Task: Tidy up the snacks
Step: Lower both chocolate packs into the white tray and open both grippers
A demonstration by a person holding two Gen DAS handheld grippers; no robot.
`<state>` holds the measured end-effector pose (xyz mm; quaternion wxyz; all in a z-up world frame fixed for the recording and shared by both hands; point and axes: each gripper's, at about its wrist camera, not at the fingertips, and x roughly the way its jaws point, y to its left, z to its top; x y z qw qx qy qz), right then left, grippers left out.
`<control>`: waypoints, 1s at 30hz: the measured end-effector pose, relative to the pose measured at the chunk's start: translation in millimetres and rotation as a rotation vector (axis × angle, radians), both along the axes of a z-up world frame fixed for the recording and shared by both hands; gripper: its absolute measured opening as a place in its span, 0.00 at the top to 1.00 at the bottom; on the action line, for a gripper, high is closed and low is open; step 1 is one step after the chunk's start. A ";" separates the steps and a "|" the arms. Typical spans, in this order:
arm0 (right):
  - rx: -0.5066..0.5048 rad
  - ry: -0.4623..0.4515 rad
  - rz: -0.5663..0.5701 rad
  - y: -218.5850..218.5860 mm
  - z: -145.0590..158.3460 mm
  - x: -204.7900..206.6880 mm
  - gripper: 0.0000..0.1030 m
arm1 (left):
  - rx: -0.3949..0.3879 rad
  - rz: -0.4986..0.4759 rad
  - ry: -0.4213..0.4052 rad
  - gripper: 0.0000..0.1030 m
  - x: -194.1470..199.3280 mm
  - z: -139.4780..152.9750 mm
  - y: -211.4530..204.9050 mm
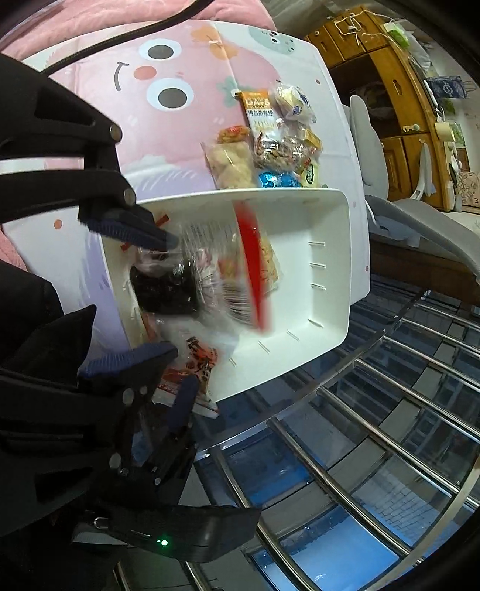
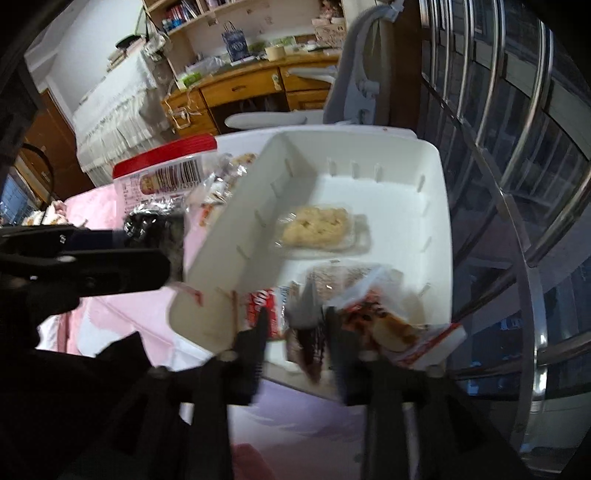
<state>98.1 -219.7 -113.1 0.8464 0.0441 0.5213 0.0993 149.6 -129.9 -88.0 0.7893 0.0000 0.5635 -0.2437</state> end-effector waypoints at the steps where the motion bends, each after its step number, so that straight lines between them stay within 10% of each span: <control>1: 0.006 0.002 -0.001 -2.5 -1.0 0.2 0.51 | 0.003 0.002 -0.001 0.36 0.2 0.4 -1.1; 17: 0.011 0.036 -0.026 -0.6 -7.7 3.3 0.44 | 0.029 0.091 0.029 0.28 0.9 -9.0 29.9; 30: 0.009 -0.011 -0.144 47.0 2.4 -1.1 0.44 | 0.023 0.199 -0.017 0.23 -8.9 1.3 138.0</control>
